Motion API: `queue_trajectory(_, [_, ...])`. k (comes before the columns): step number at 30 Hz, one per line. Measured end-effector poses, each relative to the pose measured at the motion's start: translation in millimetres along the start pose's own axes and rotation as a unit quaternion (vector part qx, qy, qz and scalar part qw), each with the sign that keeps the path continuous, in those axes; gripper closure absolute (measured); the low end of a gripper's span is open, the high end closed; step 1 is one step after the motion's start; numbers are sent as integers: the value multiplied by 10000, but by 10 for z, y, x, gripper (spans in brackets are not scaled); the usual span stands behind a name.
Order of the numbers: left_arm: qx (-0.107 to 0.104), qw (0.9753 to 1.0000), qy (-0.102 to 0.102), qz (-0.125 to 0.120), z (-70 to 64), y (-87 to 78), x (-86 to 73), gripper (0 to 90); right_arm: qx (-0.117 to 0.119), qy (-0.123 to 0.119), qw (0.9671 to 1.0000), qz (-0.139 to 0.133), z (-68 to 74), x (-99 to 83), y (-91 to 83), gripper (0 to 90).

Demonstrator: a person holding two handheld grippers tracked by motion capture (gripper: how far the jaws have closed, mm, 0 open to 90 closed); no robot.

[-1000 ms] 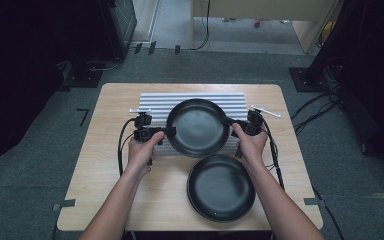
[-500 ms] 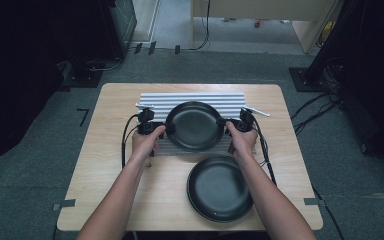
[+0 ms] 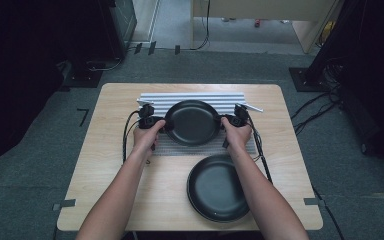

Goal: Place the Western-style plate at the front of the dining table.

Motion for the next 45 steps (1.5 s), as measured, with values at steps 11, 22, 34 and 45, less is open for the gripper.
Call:
queue_trajectory(11, [83,9999,-77,10,50,76,76,706,-104,92,9999,-30,-30,43,108,822])
queue_trajectory(22, [113,9999,119,-10,0,120,88,654,-87,8,9999,-83,-97,70,109,817])
queue_trajectory(34, [260,9990,355,-67,-89,116,50,426,-467,-620,9950,-624,-6,143,-96,678])
queue_trajectory(45, [867,9928,812,-184,-143,35,24,325,-477,-1415,9866,-652,-81,59,-245,525])
Point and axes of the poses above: each handheld gripper's, and its own axes: y roughly forward along the jaws, x roughly out of its top, z roughly to its left, the point moved 6 cm from there along y, roughly forward along the jaws, and after that the axes turned 7 degrees about z, right-handed, at the moved point
